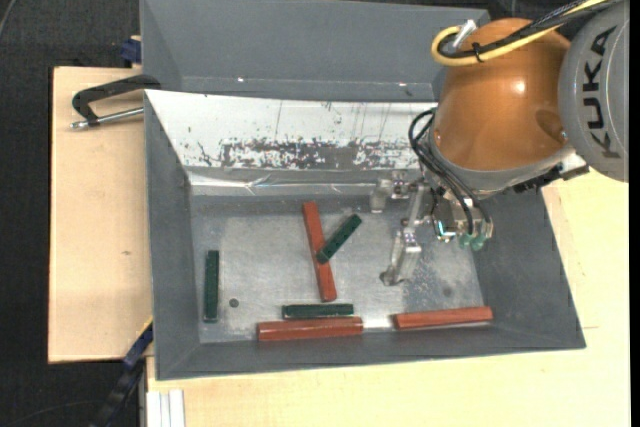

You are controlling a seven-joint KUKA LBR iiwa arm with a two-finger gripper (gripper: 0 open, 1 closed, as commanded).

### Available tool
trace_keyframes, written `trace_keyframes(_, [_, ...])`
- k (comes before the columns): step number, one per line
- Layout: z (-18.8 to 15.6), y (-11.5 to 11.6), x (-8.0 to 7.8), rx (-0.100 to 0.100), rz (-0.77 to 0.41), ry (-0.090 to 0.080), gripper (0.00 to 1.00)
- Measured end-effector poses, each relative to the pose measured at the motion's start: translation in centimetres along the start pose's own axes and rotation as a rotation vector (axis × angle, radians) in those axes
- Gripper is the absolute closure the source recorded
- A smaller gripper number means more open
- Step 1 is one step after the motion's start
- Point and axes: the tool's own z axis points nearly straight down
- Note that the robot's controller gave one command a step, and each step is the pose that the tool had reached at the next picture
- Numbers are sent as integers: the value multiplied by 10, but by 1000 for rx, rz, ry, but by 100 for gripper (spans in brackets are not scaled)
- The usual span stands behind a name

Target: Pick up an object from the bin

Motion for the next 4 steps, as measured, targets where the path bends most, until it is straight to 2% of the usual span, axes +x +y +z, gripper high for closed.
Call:
trace_keyframes(1, [161,52,-75,-2,43,-9,0])
trace_keyframes(2, [158,-14,-84,3,-161,-12,0])
trace_keyframes(3, [158,-11,-84,0,-162,-11,100])
trace_keyframes(4, [17,21,-71,0,-171,-21,100])
